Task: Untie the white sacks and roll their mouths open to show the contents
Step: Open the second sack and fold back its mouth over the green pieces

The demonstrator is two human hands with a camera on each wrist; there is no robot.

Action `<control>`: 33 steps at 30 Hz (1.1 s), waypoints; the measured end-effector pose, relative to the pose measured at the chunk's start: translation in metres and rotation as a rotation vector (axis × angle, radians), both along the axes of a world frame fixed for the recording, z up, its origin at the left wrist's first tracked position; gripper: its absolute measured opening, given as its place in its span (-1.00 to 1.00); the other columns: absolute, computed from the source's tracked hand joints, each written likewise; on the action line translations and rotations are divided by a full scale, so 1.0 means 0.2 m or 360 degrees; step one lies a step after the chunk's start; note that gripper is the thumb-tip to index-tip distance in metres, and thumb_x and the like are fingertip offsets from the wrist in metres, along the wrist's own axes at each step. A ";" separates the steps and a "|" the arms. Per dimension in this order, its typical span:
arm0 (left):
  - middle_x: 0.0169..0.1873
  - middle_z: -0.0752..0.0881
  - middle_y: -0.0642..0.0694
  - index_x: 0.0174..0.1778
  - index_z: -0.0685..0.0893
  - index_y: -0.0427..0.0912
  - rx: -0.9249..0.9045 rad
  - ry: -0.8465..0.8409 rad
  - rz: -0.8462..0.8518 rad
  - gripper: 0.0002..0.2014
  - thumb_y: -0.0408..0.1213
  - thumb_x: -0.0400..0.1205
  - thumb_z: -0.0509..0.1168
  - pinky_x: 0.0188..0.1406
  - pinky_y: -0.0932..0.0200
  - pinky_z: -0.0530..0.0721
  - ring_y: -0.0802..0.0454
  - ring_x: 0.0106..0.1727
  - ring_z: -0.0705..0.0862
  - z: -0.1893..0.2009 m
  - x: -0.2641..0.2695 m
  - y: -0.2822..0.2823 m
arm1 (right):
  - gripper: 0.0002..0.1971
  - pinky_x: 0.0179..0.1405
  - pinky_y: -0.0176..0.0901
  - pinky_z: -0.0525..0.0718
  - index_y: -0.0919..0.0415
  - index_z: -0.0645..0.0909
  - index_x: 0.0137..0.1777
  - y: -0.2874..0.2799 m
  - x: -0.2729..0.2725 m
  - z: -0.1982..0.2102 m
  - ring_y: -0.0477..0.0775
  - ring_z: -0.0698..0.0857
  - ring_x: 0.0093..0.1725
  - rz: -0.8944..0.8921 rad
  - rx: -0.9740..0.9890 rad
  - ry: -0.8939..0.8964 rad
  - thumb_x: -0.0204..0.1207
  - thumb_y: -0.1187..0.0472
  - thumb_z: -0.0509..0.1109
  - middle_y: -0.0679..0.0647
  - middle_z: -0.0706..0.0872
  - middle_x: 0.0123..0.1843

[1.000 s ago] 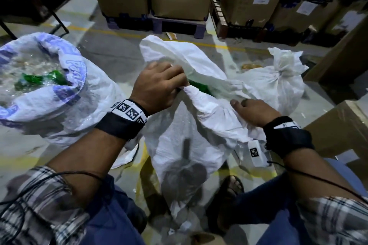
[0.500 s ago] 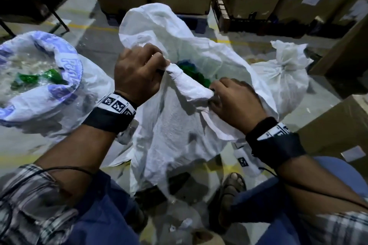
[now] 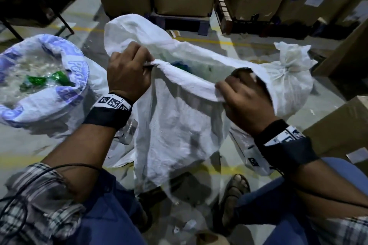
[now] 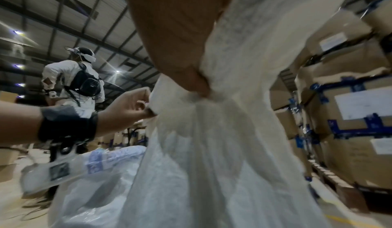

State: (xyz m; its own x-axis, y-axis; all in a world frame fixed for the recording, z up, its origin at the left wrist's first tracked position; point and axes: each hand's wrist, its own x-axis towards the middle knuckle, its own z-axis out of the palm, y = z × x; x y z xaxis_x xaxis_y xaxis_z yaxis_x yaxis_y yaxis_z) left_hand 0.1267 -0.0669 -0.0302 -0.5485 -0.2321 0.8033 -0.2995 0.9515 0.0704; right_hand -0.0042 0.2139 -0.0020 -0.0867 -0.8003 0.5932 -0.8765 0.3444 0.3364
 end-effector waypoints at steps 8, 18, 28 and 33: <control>-0.08 0.65 -0.16 -0.03 0.61 -0.10 -0.0009 -0.0127 0.0062 -0.93 -0.24 0.61 0.28 -0.15 -0.11 0.57 -0.32 -0.26 0.60 -0.03 -0.02 -0.01 | -0.83 -0.11 0.14 0.60 0.17 0.67 0.03 0.04 -0.18 0.01 0.34 0.70 -0.12 -0.0176 -0.0480 -0.0041 0.45 0.28 0.36 0.18 0.70 -0.10; -0.42 0.67 -0.22 0.10 0.45 -0.11 0.0314 -0.0442 -0.0361 -0.70 -0.44 0.52 0.32 -0.55 -0.06 0.57 -0.32 -0.44 0.67 -0.08 -0.08 0.21 | -0.40 -0.08 0.25 0.65 0.13 0.40 0.48 0.05 -0.23 -0.05 0.49 0.66 0.05 -0.0546 -0.0388 -0.1182 0.36 0.22 0.18 0.28 0.66 0.28; 0.24 0.59 -0.37 0.25 0.72 -0.28 0.0729 -0.0757 -0.0645 -0.74 -0.22 0.72 0.33 0.28 -0.19 0.62 -0.36 0.24 0.62 -0.10 -0.08 0.13 | -0.47 -0.01 0.15 0.68 0.09 0.64 0.39 0.14 -0.33 -0.01 0.34 0.62 0.06 -0.0312 0.0142 -0.0711 0.36 0.30 0.44 0.20 0.59 0.09; 0.15 0.62 -0.32 0.03 0.68 -0.35 0.0420 -0.0541 -0.0540 -0.84 -0.30 0.68 0.38 -0.20 -0.25 0.72 -0.36 -0.08 0.69 -0.09 -0.08 0.09 | -0.61 -0.08 0.07 0.57 0.07 0.71 0.26 0.14 -0.32 0.00 0.30 0.64 -0.03 -0.0275 0.0201 -0.0436 0.40 0.19 0.45 0.12 0.66 0.04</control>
